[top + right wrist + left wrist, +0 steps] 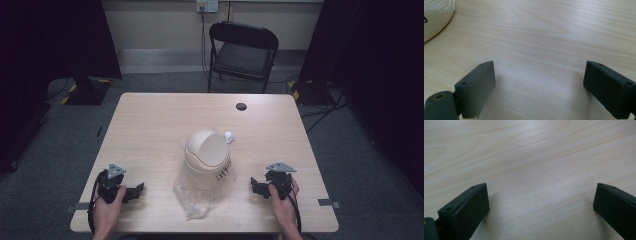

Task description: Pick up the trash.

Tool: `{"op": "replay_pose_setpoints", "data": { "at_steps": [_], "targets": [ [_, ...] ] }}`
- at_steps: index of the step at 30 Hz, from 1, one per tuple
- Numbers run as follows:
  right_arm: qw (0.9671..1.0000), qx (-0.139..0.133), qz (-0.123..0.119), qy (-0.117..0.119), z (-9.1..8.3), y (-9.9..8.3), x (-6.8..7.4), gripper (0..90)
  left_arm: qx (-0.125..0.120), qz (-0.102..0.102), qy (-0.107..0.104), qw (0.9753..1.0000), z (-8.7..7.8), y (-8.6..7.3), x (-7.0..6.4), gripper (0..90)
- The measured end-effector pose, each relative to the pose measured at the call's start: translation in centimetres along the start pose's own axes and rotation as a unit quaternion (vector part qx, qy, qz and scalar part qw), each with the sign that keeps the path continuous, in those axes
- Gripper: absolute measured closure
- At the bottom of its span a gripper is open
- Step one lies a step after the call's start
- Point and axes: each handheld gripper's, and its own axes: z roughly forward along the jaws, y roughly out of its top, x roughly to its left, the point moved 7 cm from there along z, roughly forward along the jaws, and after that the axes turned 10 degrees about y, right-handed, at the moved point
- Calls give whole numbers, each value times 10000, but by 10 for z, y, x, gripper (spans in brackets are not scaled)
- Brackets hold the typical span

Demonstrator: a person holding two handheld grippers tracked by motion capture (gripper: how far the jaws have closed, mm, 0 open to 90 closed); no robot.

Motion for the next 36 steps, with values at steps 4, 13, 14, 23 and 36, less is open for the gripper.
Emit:
{"op": "replay_pose_setpoints", "data": {
  "at_steps": [4,13,14,23,36],
  "targets": [
    [10000,60,-40,52,-1,0,-1,116,1,-1,0,10000,0,0,0,0],
    [9977,73,-76,675,-12,12,7,153,-4,2,-8,10000,0,0,0,0],
    [9973,-3,-116,730,-16,15,8,152,-4,2,-8,10000,0,0,0,0],
    [9919,37,-353,1219,-21,29,21,146,-1,28,-24,10000,0,0,0,0],
    [9846,-302,-613,1612,-48,66,35,145,-9,21,-31,10000,0,0,0,0]
  ]
}}
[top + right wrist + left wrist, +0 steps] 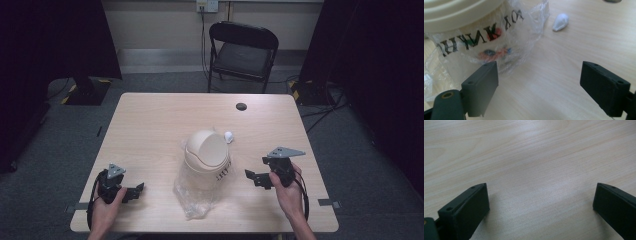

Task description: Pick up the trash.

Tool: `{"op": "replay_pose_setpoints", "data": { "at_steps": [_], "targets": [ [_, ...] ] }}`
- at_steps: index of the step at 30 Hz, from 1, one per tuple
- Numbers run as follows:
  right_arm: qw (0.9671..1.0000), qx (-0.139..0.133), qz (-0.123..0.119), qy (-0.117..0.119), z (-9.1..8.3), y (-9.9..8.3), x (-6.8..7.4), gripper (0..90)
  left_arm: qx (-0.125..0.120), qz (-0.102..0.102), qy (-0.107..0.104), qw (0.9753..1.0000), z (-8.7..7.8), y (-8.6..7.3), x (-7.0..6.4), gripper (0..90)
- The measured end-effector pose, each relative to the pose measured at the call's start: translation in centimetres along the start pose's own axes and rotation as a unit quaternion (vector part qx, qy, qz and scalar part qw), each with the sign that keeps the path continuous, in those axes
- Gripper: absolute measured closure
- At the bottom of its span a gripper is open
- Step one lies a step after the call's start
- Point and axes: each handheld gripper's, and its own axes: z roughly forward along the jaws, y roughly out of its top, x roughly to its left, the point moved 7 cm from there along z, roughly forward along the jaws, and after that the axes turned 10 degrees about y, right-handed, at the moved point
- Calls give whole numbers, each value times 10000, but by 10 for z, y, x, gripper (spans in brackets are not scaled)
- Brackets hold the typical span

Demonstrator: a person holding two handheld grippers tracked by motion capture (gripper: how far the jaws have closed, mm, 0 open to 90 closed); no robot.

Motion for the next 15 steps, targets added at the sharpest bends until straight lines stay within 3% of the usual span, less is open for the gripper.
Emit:
{"op": "replay_pose_setpoints", "data": {
  "at_steps": [15],
  "targets": [
    [9985,-328,-361,240,-10,47,25,153,0,4,4,10000,0,0,0,0]
  ]
}}
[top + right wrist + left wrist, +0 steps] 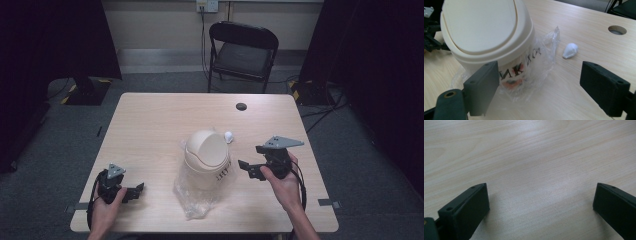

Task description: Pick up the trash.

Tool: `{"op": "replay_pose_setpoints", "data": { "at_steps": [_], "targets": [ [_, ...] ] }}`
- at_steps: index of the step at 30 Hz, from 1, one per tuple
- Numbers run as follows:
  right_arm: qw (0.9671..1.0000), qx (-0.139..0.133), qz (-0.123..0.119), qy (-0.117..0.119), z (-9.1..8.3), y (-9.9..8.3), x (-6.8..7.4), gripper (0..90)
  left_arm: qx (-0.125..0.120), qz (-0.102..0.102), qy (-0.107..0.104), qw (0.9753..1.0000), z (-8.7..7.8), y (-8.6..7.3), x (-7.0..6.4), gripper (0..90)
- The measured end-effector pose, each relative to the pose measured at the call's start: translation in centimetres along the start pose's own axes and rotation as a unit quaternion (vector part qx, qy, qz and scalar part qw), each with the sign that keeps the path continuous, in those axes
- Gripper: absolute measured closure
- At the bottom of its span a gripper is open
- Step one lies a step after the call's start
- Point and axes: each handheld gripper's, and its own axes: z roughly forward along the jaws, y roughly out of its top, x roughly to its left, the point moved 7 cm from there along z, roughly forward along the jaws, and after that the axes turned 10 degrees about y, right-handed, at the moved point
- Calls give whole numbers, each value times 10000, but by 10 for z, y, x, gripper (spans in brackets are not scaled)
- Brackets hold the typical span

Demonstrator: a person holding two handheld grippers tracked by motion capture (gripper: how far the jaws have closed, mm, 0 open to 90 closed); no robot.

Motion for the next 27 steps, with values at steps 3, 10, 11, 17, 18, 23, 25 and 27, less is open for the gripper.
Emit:
{"op": "replay_pose_setpoints", "data": {
  "at_steps": [3,10,11,17,18,23,25,27],
  "targets": [
    [10000,-57,-38,20,0,9,2,151,0,-1,-2,10000,0,0,0,0],
    [9997,-91,-205,132,8,29,11,151,1,1,-1,10000,0,0,0,0],
    [9996,-79,-238,126,9,31,13,152,1,0,-1,10000,0,0,0,0],
    [9993,50,-268,257,32,37,14,167,1,0,0,10000,0,0,0,0],
    [9993,77,-252,260,36,37,14,167,0,1,-1,10000,0,0,0,0],
    [9990,204,-237,304,48,36,13,166,0,-2,-1,10000,0,0,0,0],
    [9990,219,-247,285,49,35,12,166,0,0,-1,10000,0,0,0,0],
    [9991,276,-208,228,52,33,8,168,1,0,-1,10000,0,0,0,0]
  ]
}}
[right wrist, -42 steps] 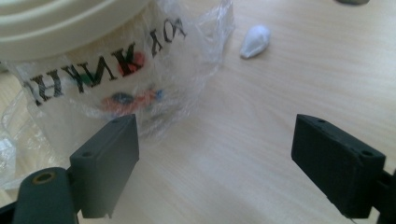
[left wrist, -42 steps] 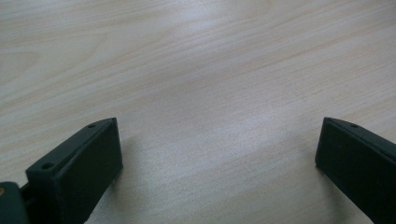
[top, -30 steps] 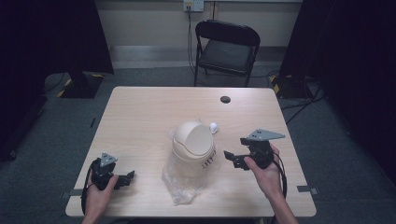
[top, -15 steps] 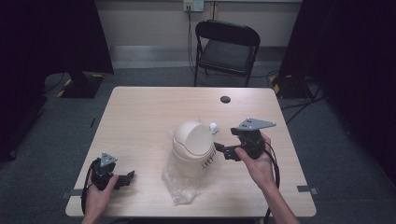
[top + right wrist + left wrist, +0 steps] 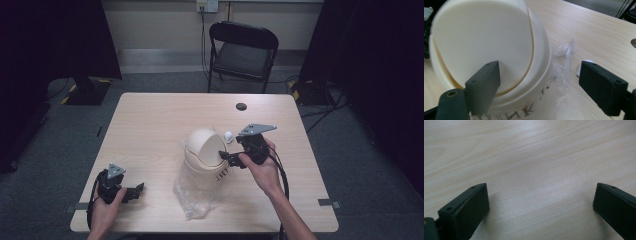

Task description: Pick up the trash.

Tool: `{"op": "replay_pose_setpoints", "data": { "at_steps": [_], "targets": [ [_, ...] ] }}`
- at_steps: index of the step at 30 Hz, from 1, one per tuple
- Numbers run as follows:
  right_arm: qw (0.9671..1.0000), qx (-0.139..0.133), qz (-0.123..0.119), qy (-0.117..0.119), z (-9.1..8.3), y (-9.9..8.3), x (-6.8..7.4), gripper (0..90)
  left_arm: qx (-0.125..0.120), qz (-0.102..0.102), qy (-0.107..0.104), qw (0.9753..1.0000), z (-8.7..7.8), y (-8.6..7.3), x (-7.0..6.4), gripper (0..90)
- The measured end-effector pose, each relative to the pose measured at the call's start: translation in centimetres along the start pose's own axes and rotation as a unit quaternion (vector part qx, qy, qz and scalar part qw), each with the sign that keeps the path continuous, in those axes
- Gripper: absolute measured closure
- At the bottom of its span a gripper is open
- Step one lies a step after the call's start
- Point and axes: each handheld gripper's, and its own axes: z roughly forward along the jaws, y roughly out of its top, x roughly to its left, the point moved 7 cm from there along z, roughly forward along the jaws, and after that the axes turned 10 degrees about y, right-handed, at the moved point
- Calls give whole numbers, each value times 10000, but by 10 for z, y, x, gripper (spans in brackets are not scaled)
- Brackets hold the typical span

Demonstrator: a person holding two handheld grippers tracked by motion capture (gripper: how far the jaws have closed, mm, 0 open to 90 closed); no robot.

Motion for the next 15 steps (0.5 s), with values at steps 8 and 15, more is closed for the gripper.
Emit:
{"op": "replay_pose_setpoints", "data": {
  "at_steps": [8,15],
  "targets": [
    [9998,69,129,-97,10,-4,-14,153,0,-1,1,10000,0,0,0,0],
    [9997,78,221,-121,22,-3,-20,142,0,0,1,10000,0,0,0,0]
  ]
}}
